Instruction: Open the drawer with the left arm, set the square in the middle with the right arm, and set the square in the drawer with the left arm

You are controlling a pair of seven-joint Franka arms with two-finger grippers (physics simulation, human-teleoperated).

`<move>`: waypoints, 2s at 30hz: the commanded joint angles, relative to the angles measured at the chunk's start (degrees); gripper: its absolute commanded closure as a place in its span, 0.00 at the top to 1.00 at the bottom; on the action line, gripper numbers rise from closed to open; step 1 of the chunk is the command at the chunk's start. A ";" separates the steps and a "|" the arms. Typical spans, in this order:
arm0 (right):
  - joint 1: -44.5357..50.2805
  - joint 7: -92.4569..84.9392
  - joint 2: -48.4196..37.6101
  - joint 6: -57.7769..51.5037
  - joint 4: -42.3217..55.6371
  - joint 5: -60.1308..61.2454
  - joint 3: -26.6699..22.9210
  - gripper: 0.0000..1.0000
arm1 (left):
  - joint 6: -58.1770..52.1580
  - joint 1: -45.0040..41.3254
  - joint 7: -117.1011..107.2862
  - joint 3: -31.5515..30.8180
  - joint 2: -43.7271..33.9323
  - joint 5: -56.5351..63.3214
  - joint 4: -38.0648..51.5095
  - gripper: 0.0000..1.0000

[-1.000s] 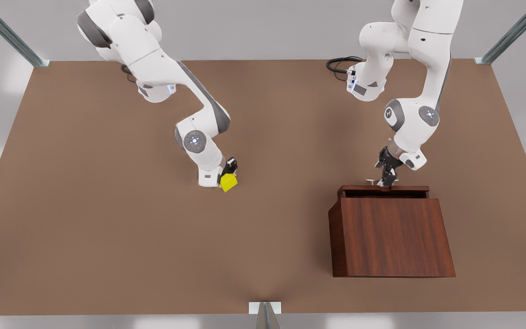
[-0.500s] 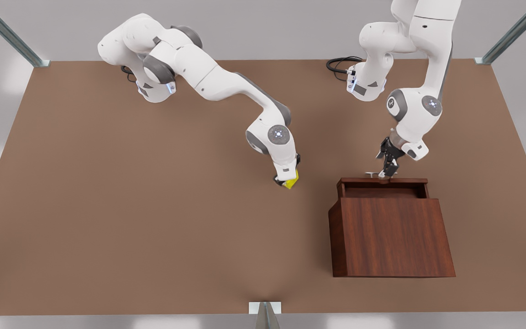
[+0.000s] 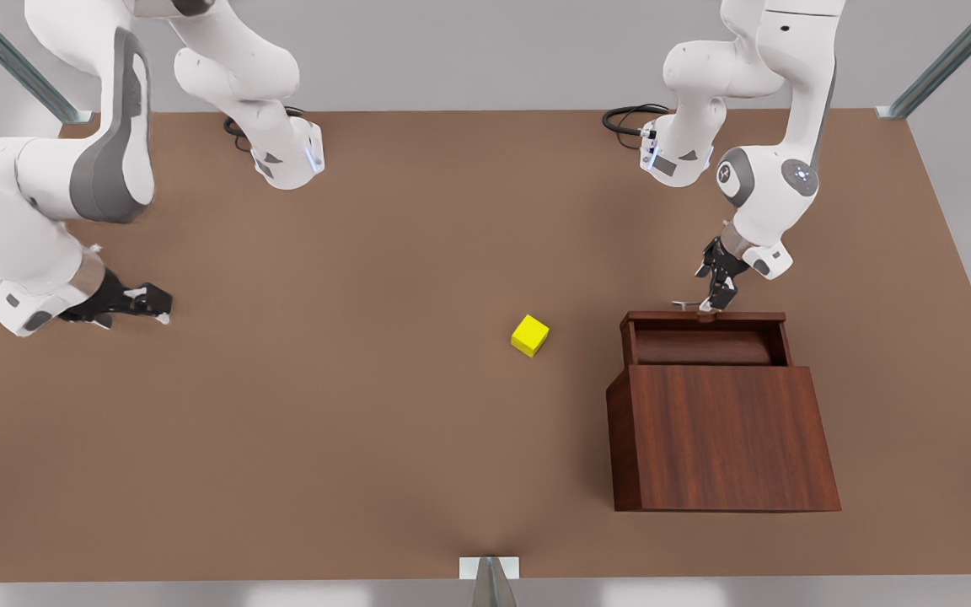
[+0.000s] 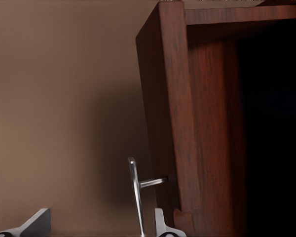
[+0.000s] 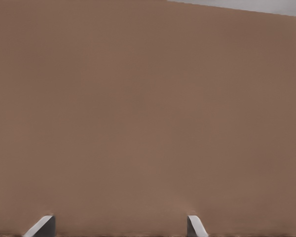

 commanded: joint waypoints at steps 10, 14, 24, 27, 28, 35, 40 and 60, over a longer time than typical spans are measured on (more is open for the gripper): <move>-0.64 0.67 3.73 -4.53 9.67 0.61 -4.03 1.00 | -31.55 -5.03 20.83 -1.59 15.13 23.82 41.99 1.00; -0.29 0.58 3.20 -4.53 9.84 1.05 -3.94 1.00 | -38.76 -14.34 35.50 -4.23 27.35 24.62 57.55 1.00; 0.32 0.58 3.11 -4.53 12.04 1.13 -3.50 1.00 | -35.25 -28.24 52.38 -4.23 42.04 24.53 64.33 1.00; 0.32 0.67 3.02 -4.97 12.04 1.13 -3.59 1.00 | -27.96 -28.24 55.99 -4.23 42.21 24.62 58.53 1.00; 0.06 0.58 2.94 -4.97 12.04 1.22 -3.68 1.00 | -26.38 -28.24 56.34 -4.23 42.30 24.62 57.30 1.00; 0.15 0.67 3.11 -4.53 12.04 2.72 -3.77 1.00 | -21.27 -30.70 56.51 -3.62 44.59 25.05 52.64 1.00; 0.32 0.58 3.46 -4.36 12.04 2.10 -3.68 1.00 | -21.45 -30.70 55.90 -3.27 45.20 25.41 52.55 1.00; 0.32 0.58 3.82 -4.00 11.95 1.92 -3.68 1.00 | -20.22 -30.70 55.02 -3.00 49.07 27.43 53.34 0.65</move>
